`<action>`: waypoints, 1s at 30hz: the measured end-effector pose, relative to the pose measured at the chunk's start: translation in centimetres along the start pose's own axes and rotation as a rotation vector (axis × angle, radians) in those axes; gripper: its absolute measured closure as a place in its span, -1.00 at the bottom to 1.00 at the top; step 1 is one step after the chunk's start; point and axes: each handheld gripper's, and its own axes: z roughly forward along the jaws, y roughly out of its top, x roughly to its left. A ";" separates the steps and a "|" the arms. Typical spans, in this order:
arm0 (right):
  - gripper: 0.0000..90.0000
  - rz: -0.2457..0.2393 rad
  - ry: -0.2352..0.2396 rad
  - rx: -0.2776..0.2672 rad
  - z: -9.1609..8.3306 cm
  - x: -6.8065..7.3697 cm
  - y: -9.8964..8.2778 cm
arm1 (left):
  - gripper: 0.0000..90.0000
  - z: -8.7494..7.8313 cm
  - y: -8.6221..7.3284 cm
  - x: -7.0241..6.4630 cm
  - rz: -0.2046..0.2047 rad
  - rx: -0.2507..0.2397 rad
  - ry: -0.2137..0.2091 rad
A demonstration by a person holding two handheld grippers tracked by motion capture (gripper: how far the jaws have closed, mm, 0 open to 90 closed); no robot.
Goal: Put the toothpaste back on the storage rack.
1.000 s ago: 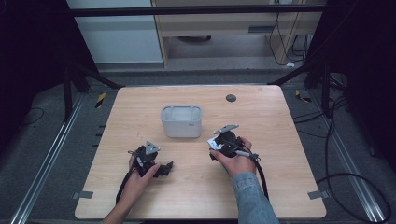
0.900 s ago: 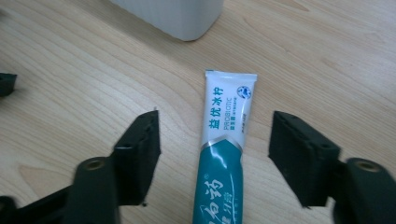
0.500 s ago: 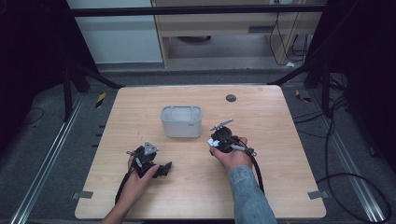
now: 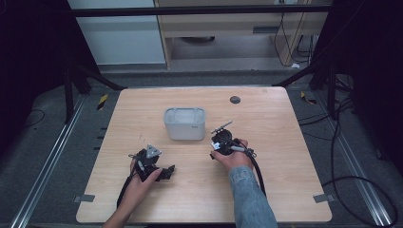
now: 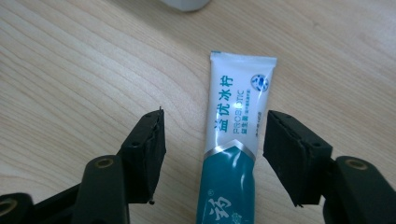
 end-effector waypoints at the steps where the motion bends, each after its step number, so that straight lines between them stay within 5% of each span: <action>1: -0.11 -0.002 0.001 0.012 0.2 0.0 0.0 | -1.00 0.0 0.0 0.0 0.000 0.000 0.000; 13: 0.03 0.023 -0.005 0.084 1.8 -0.7 -0.4 | -1.00 0.0 0.0 0.0 0.000 0.000 0.000; 30: 0.13 0.041 -0.011 0.103 2.7 -1.1 -0.4 | -1.00 0.0 0.0 0.0 0.000 0.000 0.000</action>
